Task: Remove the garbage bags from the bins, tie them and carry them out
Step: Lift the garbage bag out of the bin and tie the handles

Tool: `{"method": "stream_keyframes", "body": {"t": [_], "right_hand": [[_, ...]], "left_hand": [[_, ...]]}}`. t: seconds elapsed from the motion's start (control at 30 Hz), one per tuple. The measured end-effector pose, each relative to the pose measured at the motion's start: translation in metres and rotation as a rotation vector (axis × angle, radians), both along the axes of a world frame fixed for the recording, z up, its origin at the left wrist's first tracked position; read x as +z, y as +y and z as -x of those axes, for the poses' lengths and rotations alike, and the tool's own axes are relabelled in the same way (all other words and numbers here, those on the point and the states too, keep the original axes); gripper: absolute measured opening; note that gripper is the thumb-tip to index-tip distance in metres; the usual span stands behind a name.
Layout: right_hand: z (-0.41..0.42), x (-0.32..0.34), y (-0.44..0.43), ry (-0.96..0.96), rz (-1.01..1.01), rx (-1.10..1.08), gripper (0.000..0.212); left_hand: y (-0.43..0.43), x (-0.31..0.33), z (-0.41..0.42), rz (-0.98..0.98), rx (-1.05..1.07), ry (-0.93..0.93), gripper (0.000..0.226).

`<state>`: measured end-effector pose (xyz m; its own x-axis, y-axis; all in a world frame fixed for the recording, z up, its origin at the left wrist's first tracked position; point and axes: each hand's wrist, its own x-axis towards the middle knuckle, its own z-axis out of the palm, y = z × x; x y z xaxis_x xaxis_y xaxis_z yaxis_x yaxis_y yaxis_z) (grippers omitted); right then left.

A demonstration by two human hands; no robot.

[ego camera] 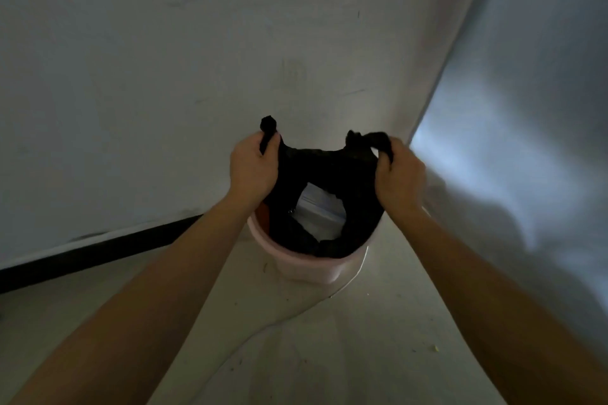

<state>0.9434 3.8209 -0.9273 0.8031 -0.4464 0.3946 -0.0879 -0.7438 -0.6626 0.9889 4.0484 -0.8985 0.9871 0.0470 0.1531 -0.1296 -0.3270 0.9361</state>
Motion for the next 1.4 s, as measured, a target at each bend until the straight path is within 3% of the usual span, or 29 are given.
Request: {"method": "stream_keyframes", "body": {"t": [0.17, 0.33, 0.53, 0.67, 0.77, 0.9, 0.97, 1.07, 1.17, 1.3, 1.4], "right_hand": [[-0.024, 0.1, 0.022, -0.181, -0.303, 0.036, 0.027], [-0.038, 0.187, 0.055, -0.362, -0.486, 0.127, 0.023], [-0.043, 0.271, 0.127, -0.438, -0.55, 0.27, 0.021], [-0.042, 0.297, 0.174, -0.472, -0.606, 0.361, 0.021], [-0.041, 0.279, 0.208, -0.421, -0.668, 0.416, 0.024], [-0.038, 0.205, 0.249, -0.243, -0.612, 0.491, 0.031], [-0.037, 0.151, 0.265, -0.106, -0.566, 0.531, 0.029], [-0.029, 0.063, 0.283, 0.166, -0.479, 0.584, 0.025], [-0.012, -0.01, 0.289, 0.383, -0.358, 0.64, 0.026], [0.006, -0.052, 0.286, 0.388, -0.383, 0.713, 0.028], [0.01, -0.041, 0.293, 0.335, -0.454, 0.709, 0.036]], "left_hand": [[0.025, 0.059, -0.018, 0.21, 0.024, 0.06, 0.022], [0.065, 0.132, -0.023, 0.239, 0.164, -0.158, 0.02], [0.124, 0.217, -0.001, 0.199, 0.286, -0.312, 0.035], [0.174, 0.248, 0.014, 0.206, 0.305, -0.323, 0.026], [0.211, 0.23, 0.028, 0.087, 0.358, -0.308, 0.027], [0.254, 0.153, 0.05, -0.132, 0.448, -0.19, 0.031], [0.276, 0.099, 0.061, -0.322, 0.491, -0.073, 0.025], [0.302, 0.011, 0.081, -0.448, 0.568, 0.114, 0.012], [0.311, -0.059, 0.106, -0.61, 0.589, 0.221, 0.031], [0.311, -0.09, 0.139, -0.764, 0.702, 0.089, 0.052], [0.306, -0.071, 0.144, -0.709, 0.861, -0.071, 0.048]]}}
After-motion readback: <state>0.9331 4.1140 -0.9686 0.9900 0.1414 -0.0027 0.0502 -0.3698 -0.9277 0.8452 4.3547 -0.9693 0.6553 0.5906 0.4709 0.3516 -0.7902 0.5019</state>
